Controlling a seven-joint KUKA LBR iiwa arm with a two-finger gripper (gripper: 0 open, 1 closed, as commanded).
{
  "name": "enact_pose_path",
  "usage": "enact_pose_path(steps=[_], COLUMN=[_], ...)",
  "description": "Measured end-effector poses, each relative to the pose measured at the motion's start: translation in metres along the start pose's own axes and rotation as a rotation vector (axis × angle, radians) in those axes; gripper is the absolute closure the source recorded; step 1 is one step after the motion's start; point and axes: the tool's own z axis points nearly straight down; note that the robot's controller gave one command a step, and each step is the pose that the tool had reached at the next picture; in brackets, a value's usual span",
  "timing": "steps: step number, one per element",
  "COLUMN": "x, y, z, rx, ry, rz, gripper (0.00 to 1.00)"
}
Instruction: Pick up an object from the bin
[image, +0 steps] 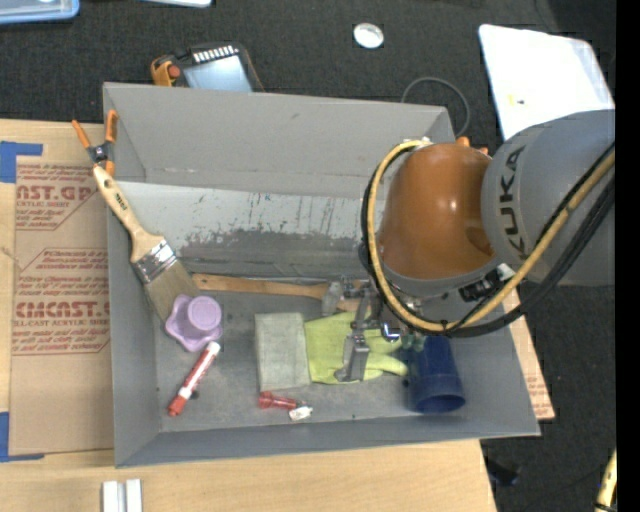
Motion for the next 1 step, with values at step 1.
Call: enact_pose_path(steps=[1], x=[-0.0014], y=[-0.0001], z=[-0.0045], rx=[-0.001], ry=[-0.007], rz=[0.001], gripper=[0.00])
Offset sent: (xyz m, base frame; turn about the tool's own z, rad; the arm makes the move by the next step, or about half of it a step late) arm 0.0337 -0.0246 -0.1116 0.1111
